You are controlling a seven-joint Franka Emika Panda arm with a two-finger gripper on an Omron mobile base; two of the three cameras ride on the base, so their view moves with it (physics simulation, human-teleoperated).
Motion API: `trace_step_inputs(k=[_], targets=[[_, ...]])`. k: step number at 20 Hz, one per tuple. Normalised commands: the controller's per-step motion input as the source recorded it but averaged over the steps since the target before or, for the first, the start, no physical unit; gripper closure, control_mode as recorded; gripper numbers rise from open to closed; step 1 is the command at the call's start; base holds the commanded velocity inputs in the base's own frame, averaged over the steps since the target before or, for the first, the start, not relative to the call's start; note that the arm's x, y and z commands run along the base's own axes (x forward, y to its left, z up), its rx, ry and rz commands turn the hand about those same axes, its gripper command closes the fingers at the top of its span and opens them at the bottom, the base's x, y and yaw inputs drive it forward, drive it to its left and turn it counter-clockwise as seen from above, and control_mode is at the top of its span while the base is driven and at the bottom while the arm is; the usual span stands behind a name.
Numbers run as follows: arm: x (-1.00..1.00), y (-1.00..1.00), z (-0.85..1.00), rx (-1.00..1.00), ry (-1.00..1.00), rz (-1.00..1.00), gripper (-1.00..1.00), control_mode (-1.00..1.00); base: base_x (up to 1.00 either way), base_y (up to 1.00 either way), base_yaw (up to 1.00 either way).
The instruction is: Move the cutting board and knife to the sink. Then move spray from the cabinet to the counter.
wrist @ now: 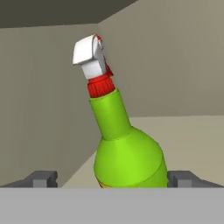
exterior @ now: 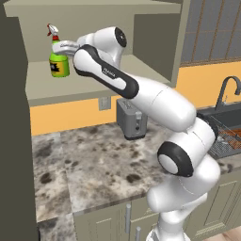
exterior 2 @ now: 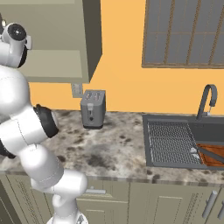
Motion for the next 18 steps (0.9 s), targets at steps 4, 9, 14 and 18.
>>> trace_step_inputs(k=[4, 9, 14, 18], targets=[[0.15, 0.12, -0.01, -0.01, 0.0, 0.0, -1.0, -1.0, 0.0, 0.0, 0.0], [0.08, 0.1, 0.0, -0.01, 0.0, 0.0, -1.0, -1.0, 0.0, 0.0, 0.0], [0.0, 0.01, 0.0, -0.01, 0.0, 0.0, -1.0, -1.0, 0.0, 0.0, 0.0], [0.05, 0.01, -0.03, -0.02, 0.0, 0.0, -1.0, -1.0, 0.0, 0.0, 0.0]])
